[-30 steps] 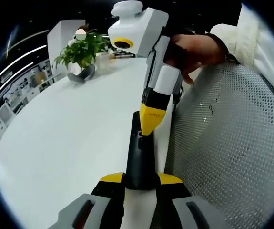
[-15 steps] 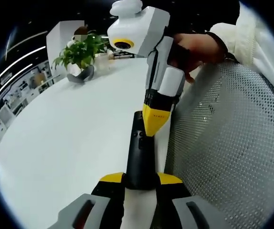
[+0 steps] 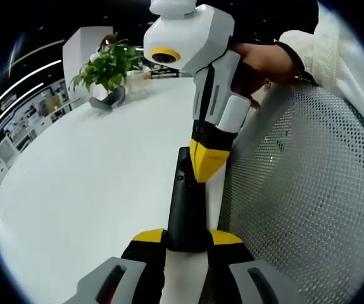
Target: Press the specified remote control buttons in sequence, fully releasing each button before pressing the next.
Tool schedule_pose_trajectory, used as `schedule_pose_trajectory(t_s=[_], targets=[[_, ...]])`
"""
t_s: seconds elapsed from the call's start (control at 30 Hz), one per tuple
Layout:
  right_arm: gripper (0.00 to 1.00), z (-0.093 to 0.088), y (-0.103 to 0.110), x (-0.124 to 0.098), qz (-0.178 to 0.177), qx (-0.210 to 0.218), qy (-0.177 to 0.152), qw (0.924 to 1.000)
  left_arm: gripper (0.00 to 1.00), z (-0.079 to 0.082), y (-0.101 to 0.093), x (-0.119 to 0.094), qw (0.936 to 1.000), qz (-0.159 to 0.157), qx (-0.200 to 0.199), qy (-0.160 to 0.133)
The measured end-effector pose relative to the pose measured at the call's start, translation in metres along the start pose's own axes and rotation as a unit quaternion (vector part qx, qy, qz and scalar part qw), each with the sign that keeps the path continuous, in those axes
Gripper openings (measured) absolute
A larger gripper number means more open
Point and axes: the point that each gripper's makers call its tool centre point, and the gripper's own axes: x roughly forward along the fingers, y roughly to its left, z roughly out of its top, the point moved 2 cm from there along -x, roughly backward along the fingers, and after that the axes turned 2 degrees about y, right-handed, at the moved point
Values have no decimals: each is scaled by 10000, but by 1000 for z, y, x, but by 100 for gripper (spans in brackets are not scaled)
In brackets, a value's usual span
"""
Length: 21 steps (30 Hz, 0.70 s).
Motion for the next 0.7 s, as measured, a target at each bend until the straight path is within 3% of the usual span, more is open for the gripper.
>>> schedule_pose_trajectory(t_s=[0.23,0.53,0.7], targets=[[0,0,-1,0,16,82,105,9999,25,1,0,0,10000,16,46,2],[0,-1,-1,-1,29,176,-74,9998,25,1,0,0,9999,57,128,20],[0,0,-3,-2,196,564,-117,9981,25,2,0,0,9999,86,123,16]])
